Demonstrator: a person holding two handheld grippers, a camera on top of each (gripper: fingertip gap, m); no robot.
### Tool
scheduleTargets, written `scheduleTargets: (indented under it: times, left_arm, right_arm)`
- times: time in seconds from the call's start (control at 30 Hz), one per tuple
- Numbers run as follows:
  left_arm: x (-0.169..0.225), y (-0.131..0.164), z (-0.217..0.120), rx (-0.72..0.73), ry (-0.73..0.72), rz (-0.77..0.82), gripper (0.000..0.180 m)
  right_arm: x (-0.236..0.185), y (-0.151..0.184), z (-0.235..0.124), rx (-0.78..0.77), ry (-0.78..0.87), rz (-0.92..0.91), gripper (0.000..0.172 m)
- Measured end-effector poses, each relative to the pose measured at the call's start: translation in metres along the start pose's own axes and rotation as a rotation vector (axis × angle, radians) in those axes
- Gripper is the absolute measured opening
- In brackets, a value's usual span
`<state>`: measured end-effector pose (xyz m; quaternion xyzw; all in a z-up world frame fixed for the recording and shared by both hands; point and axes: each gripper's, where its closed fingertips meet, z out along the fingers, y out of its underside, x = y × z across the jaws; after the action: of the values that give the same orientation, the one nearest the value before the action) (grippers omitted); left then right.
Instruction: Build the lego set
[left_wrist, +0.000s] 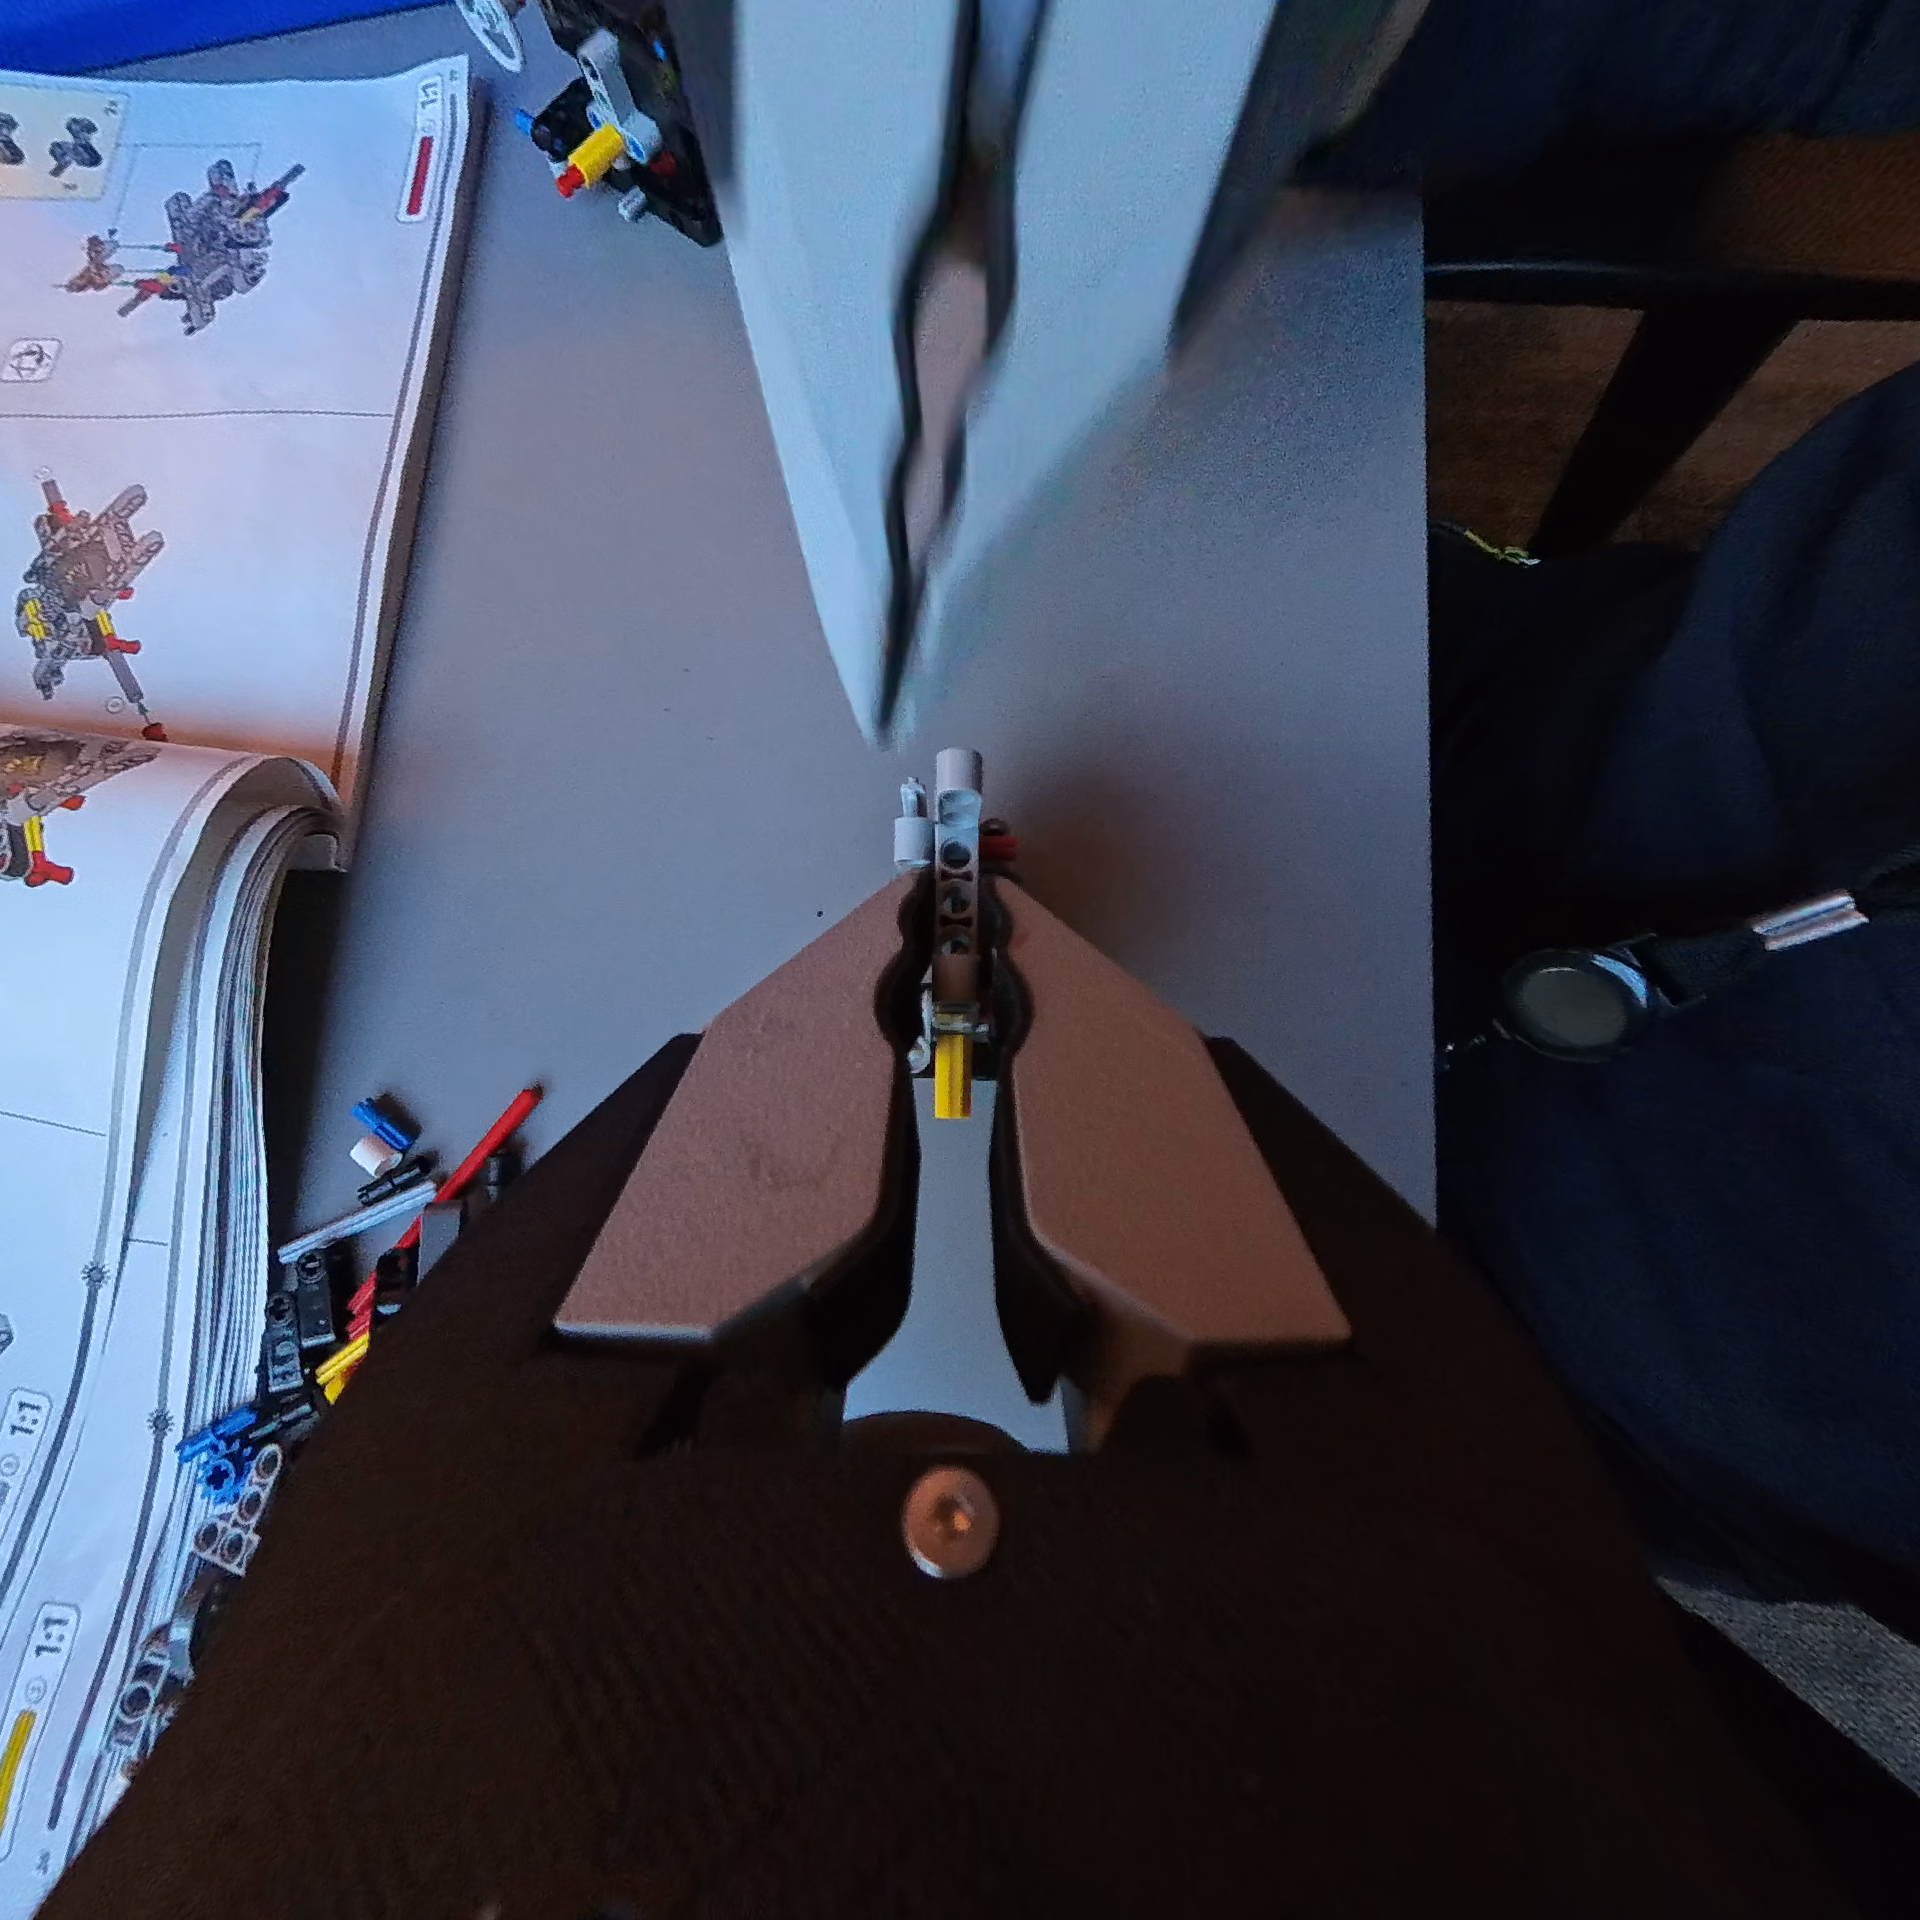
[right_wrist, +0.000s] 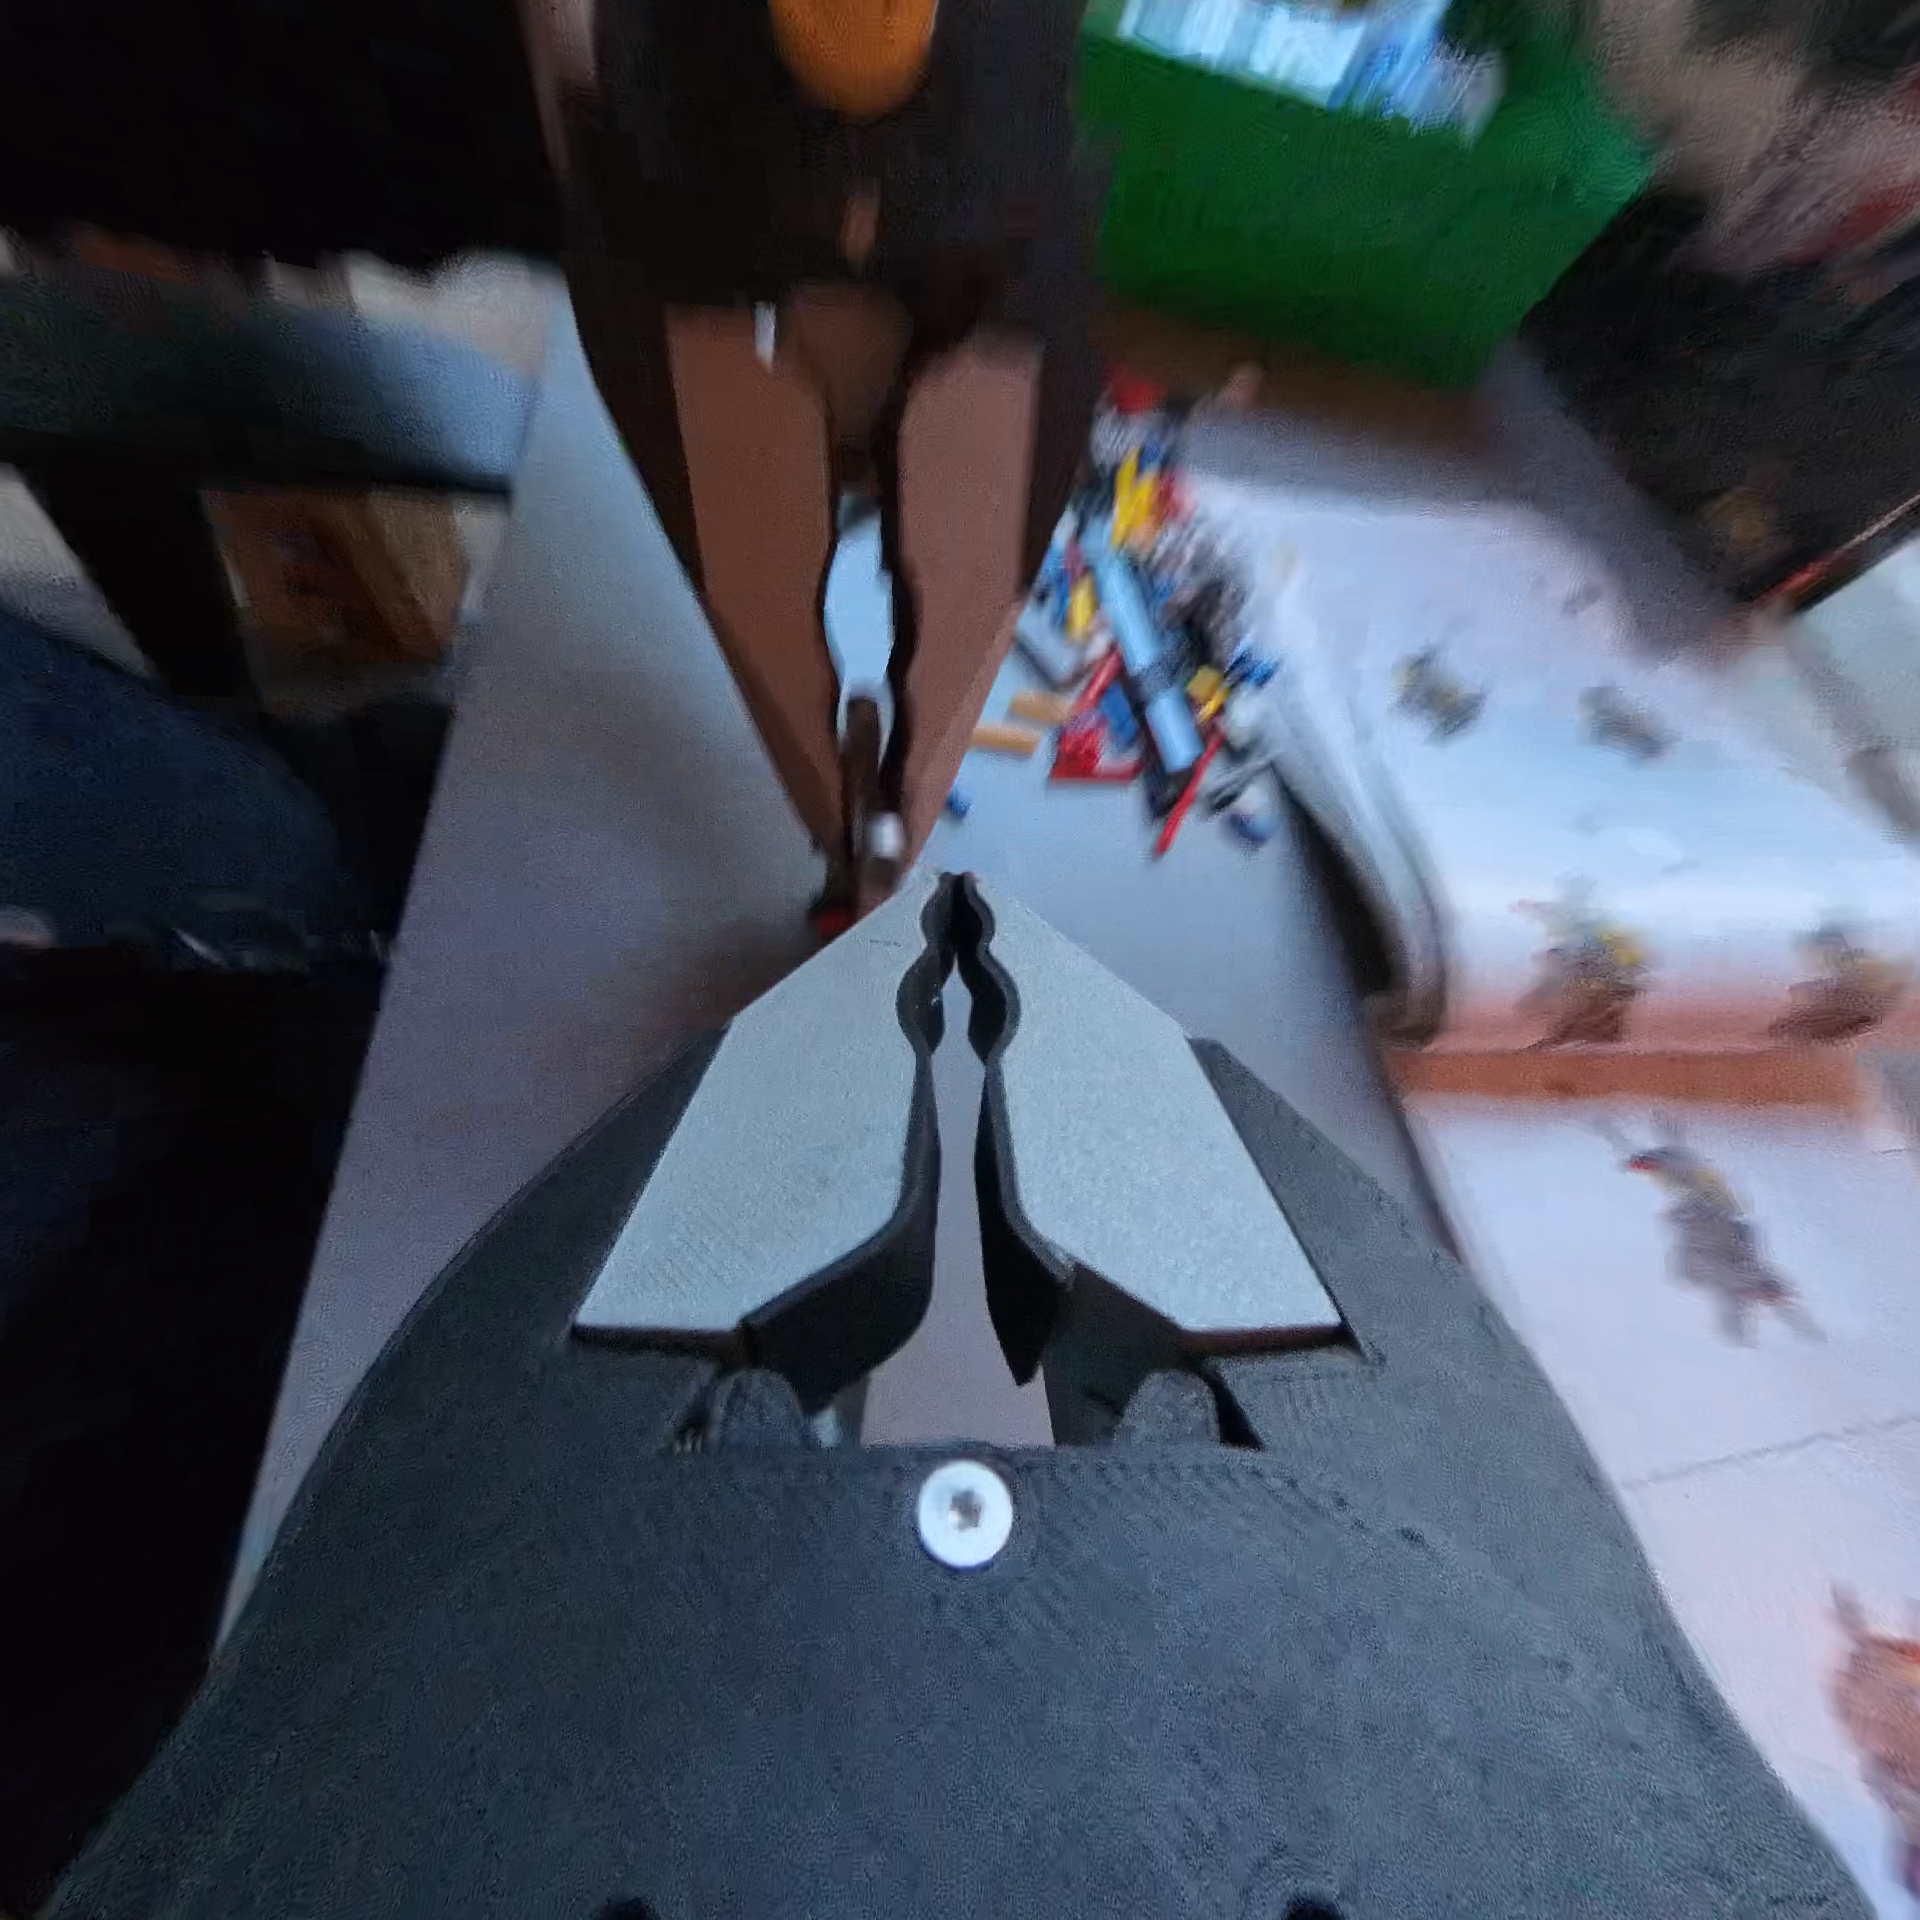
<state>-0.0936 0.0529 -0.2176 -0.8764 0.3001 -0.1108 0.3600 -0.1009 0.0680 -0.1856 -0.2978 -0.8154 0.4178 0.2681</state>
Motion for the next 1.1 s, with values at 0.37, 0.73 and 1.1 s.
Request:
scheduleTargets:
  times: [0.37, 0.73, 1.1]
  left_arm:
    - [-0.003, 0.001, -0.004, -0.003, -0.012, -0.003, 0.004]
    - [-0.001, 0.0, 0.0, 0.003, 0.002, -0.007, 0.005]
    - [-0.003, 0.003, -0.002, 0.006, -0.01, -0.012, 0.005]
  right_arm:
    - [-0.005, 0.026, 0.018, -0.067, -0.011, 0.012, 0.0]
    - [-0.003, 0.016, 0.011, -0.107, 0.016, -0.027, 0.0]
    - [-0.003, 0.012, 0.006, -0.085, -0.007, 0.0, 0.0]
